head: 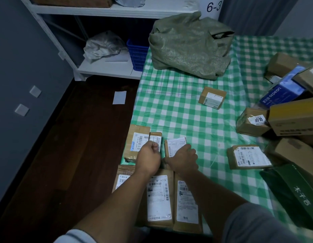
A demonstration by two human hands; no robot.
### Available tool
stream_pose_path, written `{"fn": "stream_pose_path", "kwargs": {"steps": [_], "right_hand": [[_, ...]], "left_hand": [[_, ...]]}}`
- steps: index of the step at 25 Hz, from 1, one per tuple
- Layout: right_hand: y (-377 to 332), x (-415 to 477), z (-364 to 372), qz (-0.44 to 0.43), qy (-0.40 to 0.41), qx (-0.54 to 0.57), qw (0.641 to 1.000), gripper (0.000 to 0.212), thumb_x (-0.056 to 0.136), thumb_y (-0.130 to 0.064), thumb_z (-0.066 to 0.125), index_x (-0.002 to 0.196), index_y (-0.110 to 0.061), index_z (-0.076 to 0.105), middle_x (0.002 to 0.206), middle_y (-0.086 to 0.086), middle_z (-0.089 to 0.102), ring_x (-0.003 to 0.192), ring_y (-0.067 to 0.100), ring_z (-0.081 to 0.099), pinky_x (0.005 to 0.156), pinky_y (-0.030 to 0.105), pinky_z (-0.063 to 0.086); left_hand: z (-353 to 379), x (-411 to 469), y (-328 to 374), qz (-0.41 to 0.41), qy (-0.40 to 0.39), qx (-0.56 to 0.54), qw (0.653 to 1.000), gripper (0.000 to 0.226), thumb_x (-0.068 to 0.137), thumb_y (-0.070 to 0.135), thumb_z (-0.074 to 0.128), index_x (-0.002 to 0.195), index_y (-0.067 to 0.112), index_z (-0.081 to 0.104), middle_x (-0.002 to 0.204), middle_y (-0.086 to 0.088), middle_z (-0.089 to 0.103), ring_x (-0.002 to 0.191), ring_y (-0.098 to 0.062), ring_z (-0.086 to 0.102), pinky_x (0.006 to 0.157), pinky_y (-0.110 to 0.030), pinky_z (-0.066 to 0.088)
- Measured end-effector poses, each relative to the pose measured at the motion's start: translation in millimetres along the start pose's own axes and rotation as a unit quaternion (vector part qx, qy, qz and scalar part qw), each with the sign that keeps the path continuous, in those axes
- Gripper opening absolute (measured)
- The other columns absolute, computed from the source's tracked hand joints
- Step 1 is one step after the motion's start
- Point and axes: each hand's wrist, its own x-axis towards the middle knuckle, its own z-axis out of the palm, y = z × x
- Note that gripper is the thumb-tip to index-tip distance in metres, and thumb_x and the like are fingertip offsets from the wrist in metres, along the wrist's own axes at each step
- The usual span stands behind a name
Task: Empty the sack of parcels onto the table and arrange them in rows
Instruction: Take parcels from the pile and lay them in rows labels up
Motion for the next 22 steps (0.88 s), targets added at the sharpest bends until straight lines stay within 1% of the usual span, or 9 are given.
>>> {"fn": "stream_pose_path", "kwargs": {"steps": [3, 6, 8, 10, 12, 14, 16, 19, 22], "right_hand": [[-1, 11, -23, -0.029, -0.015, -0.020, 0.999, 0.116, 0.072, -0.046, 0.081, 0.155, -0.005, 0.011, 0.148, 0.014, 0.031, 0.136, 0.034, 0.032, 0.101, 0.050, 0.043], [3, 19, -45, -0.134, 0.016, -0.140, 0.981, 0.097, 0.077, -0.043, 0.078, 0.151, -0.015, 0.021, 0.150, 0.012, 0.030, 0.139, 0.035, 0.028, 0.103, 0.052, 0.039], [10, 25, -52, -0.211, 0.007, -0.232, 0.950, 0.094, 0.084, -0.039, 0.075, 0.155, -0.018, 0.017, 0.163, 0.017, 0.010, 0.151, 0.040, 0.007, 0.114, 0.058, 0.025], [16, 28, -54, -0.228, -0.004, -0.275, 0.934, 0.095, 0.088, -0.028, 0.072, 0.159, -0.017, 0.009, 0.166, 0.018, -0.010, 0.153, 0.043, -0.011, 0.118, 0.064, 0.016], [22, 29, -53, -0.181, 0.015, -0.243, 0.953, 0.094, 0.087, -0.027, 0.073, 0.158, -0.016, 0.012, 0.165, 0.020, -0.005, 0.152, 0.044, -0.003, 0.116, 0.062, 0.025], [24, 25, -52, -0.089, 0.043, -0.113, 0.989, 0.083, 0.085, -0.026, 0.072, 0.152, -0.014, 0.024, 0.158, 0.019, 0.015, 0.147, 0.041, 0.016, 0.109, 0.054, 0.036], [22, 29, -49, -0.013, 0.061, 0.014, 0.998, 0.074, 0.084, -0.032, 0.071, 0.144, -0.010, 0.033, 0.145, 0.019, 0.030, 0.136, 0.039, 0.031, 0.106, 0.048, 0.038], [16, 38, -42, 0.036, 0.078, 0.049, 0.995, 0.096, 0.076, -0.054, 0.074, 0.144, -0.004, 0.028, 0.145, 0.022, 0.028, 0.134, 0.040, 0.030, 0.108, 0.046, 0.032], [15, 42, -27, 0.048, 0.068, 0.015, 0.996, 0.121, 0.072, -0.070, 0.071, 0.153, -0.002, 0.014, 0.157, 0.026, 0.011, 0.145, 0.041, 0.015, 0.114, 0.052, 0.026]], "left_hand": [[2, 4, 1, -0.011, -0.003, -0.020, 1.000, 0.023, 0.093, 0.001, 0.050, 0.092, 0.022, 0.059, 0.096, -0.003, 0.068, 0.094, -0.024, 0.064, 0.086, -0.035, 0.051], [8, 7, 6, -0.021, -0.008, -0.019, 1.000, 0.025, 0.091, -0.002, 0.047, 0.094, 0.019, 0.059, 0.098, -0.005, 0.068, 0.096, -0.026, 0.063, 0.085, -0.032, 0.048], [12, 6, 9, -0.024, -0.018, -0.011, 0.999, 0.022, 0.093, -0.001, 0.046, 0.096, 0.018, 0.058, 0.098, -0.003, 0.066, 0.096, -0.025, 0.061, 0.087, -0.032, 0.048], [14, 4, 10, -0.031, -0.020, -0.016, 0.999, 0.022, 0.094, -0.001, 0.046, 0.096, 0.018, 0.058, 0.093, 0.001, 0.064, 0.093, -0.022, 0.059, 0.084, -0.030, 0.046], [14, 3, 6, -0.042, -0.022, -0.021, 0.999, 0.021, 0.093, -0.001, 0.047, 0.095, 0.017, 0.058, 0.090, 0.003, 0.063, 0.092, -0.022, 0.059, 0.081, -0.028, 0.045], [12, 3, 1, -0.053, -0.026, -0.023, 0.998, 0.021, 0.092, 0.001, 0.047, 0.094, 0.018, 0.060, 0.093, 0.000, 0.066, 0.094, -0.025, 0.062, 0.082, -0.032, 0.049], [8, 5, -3, -0.059, -0.024, -0.028, 0.998, 0.019, 0.092, 0.005, 0.048, 0.093, 0.017, 0.062, 0.094, -0.004, 0.069, 0.094, -0.028, 0.064, 0.084, -0.036, 0.052], [3, 9, -8, -0.049, -0.019, -0.047, 0.997, 0.015, 0.093, 0.008, 0.052, 0.092, 0.016, 0.064, 0.095, -0.004, 0.070, 0.094, -0.027, 0.065, 0.089, -0.040, 0.055], [-1, 4, -20, -0.046, -0.029, -0.058, 0.997, 0.012, 0.089, 0.006, 0.057, 0.087, 0.013, 0.067, 0.090, -0.004, 0.071, 0.091, -0.026, 0.066, 0.087, -0.039, 0.054]]}}
